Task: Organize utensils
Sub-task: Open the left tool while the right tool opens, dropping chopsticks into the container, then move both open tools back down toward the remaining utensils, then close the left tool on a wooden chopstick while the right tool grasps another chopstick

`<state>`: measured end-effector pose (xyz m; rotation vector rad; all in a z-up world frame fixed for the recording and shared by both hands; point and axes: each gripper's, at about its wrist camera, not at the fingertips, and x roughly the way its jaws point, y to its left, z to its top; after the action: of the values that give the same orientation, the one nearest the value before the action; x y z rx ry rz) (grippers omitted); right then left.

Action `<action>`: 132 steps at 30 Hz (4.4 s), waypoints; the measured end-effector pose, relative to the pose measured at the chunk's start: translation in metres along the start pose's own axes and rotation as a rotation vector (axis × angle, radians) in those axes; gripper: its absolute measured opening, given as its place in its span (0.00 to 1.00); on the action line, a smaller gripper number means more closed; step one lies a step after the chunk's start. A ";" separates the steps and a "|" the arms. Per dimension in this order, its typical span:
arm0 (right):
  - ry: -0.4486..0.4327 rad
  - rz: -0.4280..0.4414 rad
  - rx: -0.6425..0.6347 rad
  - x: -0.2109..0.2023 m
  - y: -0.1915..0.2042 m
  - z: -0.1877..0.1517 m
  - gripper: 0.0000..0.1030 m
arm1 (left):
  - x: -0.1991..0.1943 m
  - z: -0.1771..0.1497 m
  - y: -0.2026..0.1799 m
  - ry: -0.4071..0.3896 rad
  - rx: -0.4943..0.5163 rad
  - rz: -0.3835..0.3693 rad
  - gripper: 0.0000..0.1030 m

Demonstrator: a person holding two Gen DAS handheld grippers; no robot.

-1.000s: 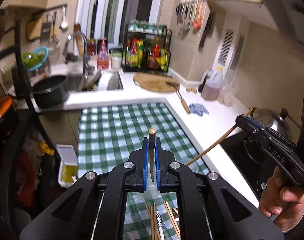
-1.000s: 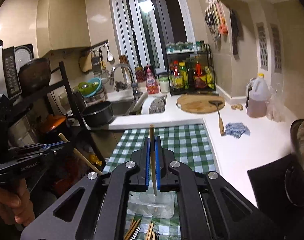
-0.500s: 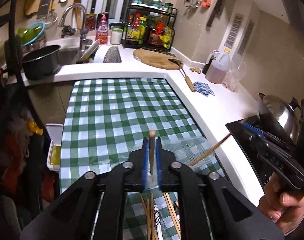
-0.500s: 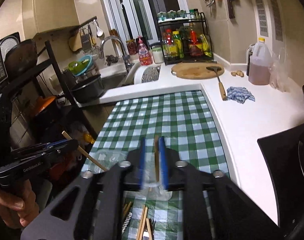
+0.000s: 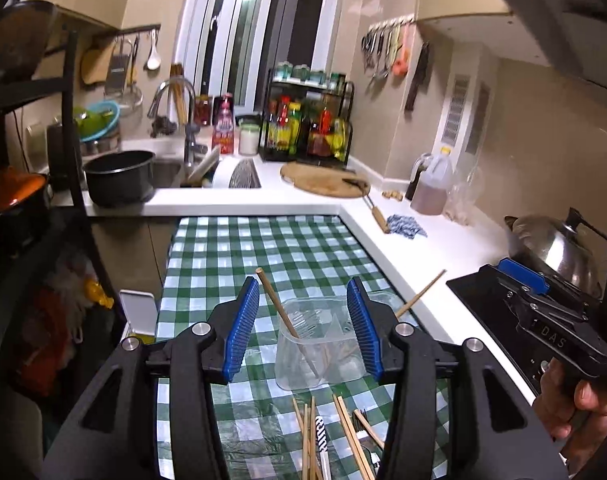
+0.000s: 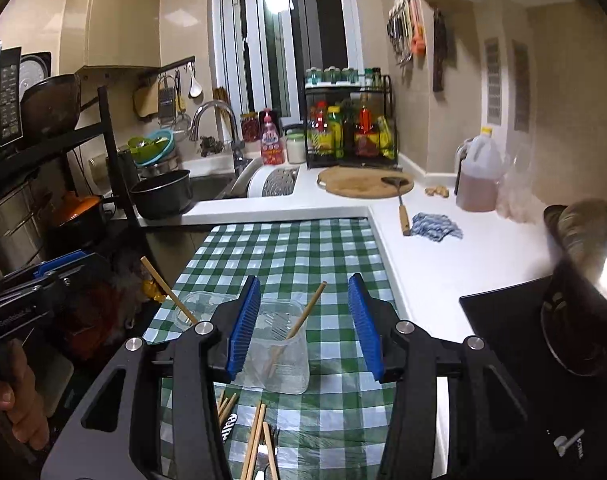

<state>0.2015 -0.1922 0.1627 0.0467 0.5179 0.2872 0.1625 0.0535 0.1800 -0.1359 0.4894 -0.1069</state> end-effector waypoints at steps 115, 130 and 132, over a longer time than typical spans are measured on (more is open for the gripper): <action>0.311 -0.065 0.009 -0.008 -0.023 -0.261 0.07 | -0.006 -0.268 -0.002 0.281 0.012 0.165 0.07; 0.309 -0.068 0.001 -0.007 -0.022 -0.259 0.06 | -0.006 -0.268 -0.002 0.280 0.018 0.167 0.07; 0.309 -0.070 -0.003 -0.006 -0.020 -0.259 0.06 | -0.005 -0.268 -0.003 0.280 0.021 0.166 0.07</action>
<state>0.0736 -0.2208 -0.0622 -0.0189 0.8245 0.2277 0.0304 0.0238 -0.0510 -0.0591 0.7765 0.0330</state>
